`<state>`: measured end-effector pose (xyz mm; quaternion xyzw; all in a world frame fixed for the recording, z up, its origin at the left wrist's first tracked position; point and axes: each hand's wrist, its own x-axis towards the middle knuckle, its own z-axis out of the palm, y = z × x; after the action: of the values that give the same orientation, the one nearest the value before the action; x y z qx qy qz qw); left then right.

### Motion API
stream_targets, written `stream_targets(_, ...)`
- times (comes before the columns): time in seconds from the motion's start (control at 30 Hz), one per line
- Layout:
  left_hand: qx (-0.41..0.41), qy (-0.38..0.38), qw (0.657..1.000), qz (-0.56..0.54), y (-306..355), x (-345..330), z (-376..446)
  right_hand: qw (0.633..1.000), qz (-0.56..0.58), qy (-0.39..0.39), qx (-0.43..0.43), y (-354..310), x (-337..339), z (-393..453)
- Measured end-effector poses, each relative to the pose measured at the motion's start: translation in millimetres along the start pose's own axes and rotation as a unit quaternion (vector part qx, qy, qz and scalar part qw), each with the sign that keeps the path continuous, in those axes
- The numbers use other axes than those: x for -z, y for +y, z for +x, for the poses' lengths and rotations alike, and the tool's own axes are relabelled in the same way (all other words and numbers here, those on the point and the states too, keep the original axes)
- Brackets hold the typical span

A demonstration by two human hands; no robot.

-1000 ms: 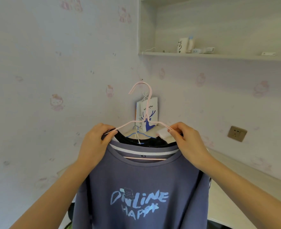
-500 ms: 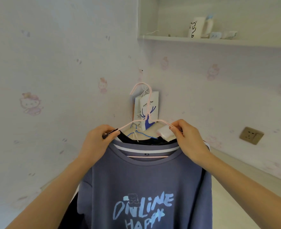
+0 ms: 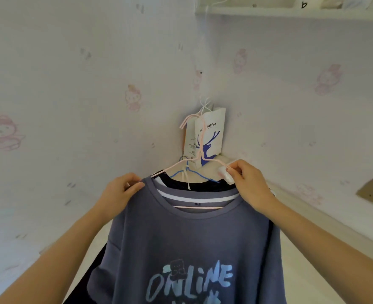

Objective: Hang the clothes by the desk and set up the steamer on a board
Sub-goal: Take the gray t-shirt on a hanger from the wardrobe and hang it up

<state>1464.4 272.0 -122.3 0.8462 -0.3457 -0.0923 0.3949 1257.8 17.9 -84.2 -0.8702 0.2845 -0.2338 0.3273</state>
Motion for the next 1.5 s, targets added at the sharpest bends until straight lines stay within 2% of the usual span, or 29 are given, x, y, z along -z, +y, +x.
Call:
stream_targets(0.4, 0.003, 0.046, 0.995, 0.089, -29.9, -45.6, 124.2, 0.999, -0.030, -0.023, -0.011, 56.3, -40.3, 132.5)
stream_targets(0.63, 0.039, 0.048, 0.994, 0.094, -61.3, -68.6, 187.6, 0.997, -0.039, -0.066, -0.021, 90.3, -86.7, 207.8)
stream_targets(0.9, 0.170, -0.009, 0.984, 0.060, -124.0, -107.7, 197.0, 0.990, -0.045, -0.122, -0.049, 149.9, -153.3, 220.3)
stream_targets(1.2, 0.233, -0.075, 0.968, 0.061, -181.9, -141.3, 191.3, 0.973, -0.113, -0.167, -0.108, 194.2, -196.5, 229.9)
stream_targets(1.37, 0.247, -0.060, 0.965, 0.072, -194.7, -150.7, 187.9, 0.963, -0.136, -0.193, -0.129, 204.1, -210.7, 233.4)
stream_targets(1.5, 0.226, 0.000, 0.968, 0.112, -196.0, -150.2, 198.2, 0.960, -0.128, -0.200, -0.146, 203.5, -216.5, 246.3)
